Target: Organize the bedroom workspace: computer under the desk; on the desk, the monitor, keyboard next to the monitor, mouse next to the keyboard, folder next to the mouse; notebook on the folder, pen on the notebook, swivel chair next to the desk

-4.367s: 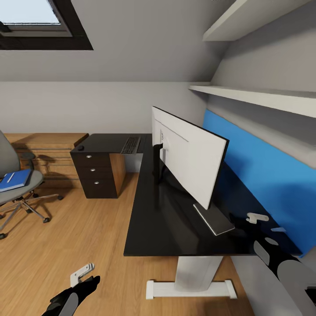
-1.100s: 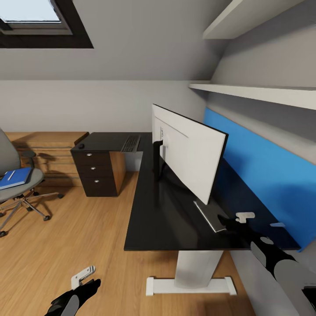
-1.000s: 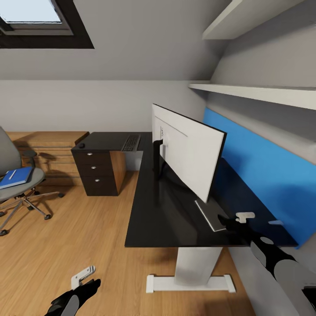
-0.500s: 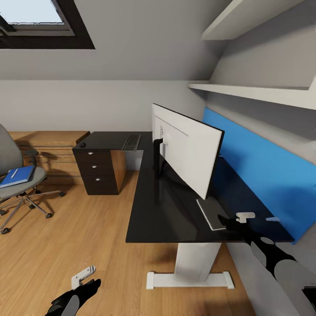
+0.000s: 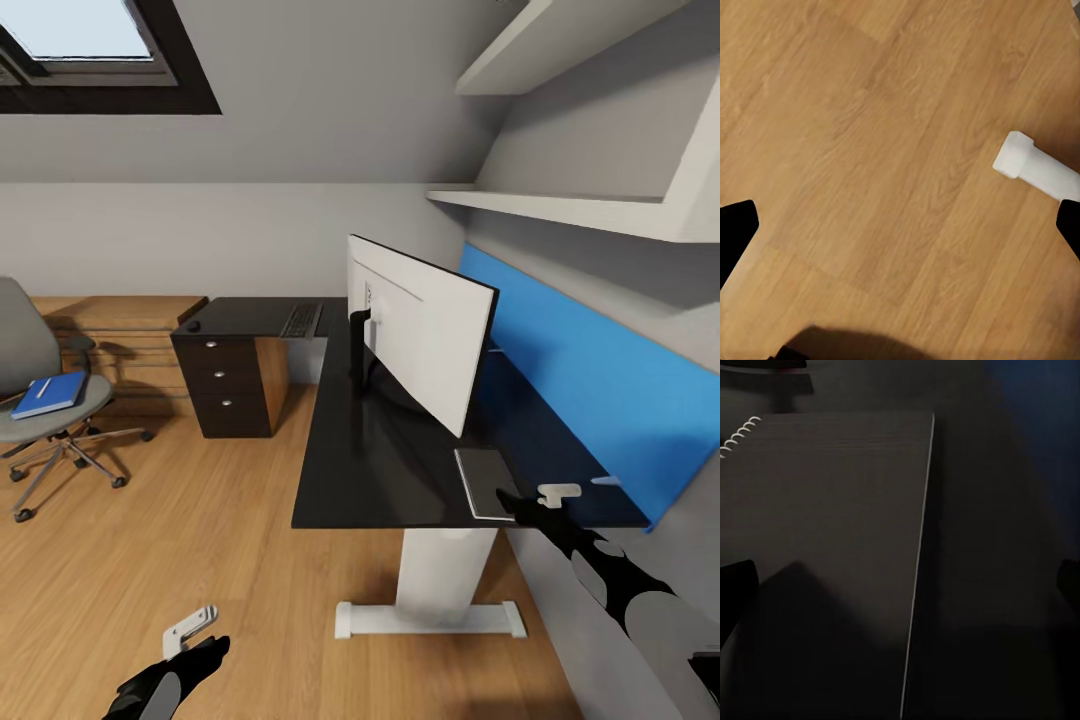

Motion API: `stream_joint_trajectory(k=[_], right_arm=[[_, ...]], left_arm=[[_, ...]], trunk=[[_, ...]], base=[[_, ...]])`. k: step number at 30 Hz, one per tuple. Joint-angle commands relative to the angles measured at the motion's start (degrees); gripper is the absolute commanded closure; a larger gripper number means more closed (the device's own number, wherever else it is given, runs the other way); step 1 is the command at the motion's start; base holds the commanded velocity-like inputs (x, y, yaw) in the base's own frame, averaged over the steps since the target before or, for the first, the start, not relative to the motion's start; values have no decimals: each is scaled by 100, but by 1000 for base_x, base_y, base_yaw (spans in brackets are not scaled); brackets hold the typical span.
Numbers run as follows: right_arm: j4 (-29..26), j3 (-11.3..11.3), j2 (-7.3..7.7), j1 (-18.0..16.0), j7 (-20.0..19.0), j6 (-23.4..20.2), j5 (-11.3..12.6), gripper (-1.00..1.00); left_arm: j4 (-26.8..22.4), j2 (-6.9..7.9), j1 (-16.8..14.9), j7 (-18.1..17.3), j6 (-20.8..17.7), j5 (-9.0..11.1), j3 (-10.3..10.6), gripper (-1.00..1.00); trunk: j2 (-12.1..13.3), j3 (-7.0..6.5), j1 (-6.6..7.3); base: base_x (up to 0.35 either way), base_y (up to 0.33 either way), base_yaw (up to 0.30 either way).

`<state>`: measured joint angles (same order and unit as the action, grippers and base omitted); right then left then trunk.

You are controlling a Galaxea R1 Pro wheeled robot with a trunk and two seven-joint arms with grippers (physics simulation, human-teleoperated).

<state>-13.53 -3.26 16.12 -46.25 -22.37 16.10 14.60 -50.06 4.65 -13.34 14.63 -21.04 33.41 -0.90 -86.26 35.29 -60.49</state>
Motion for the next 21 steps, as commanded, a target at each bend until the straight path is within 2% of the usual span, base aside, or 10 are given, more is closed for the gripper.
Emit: stream_joint_trajectory(k=[1, 6, 13, 21], right_arm=[[26, -128, 5, 1, -22, 16, 16, -100], [31, -130, 5, 1, -22, 16, 16, -100], [32, -131, 5, 1, -22, 16, 16, -100], [26, -131, 5, 1, -22, 16, 16, -100]], left_arm=[[-12, 1, -2, 40, -23, 60, 2, -100], [-12, 1, -2, 40, -23, 60, 2, -100], [-12, 1, -2, 40, -23, 60, 2, -100], [-12, 1, -2, 40, -23, 60, 2, -100]], trunk=[[-3, 7, 0], [-3, 7, 0], [-3, 7, 0], [-3, 7, 0]], base=[[-21, 0, 0], [-71, 0, 0], [-211, 0, 0], [-41, 0, 0]])
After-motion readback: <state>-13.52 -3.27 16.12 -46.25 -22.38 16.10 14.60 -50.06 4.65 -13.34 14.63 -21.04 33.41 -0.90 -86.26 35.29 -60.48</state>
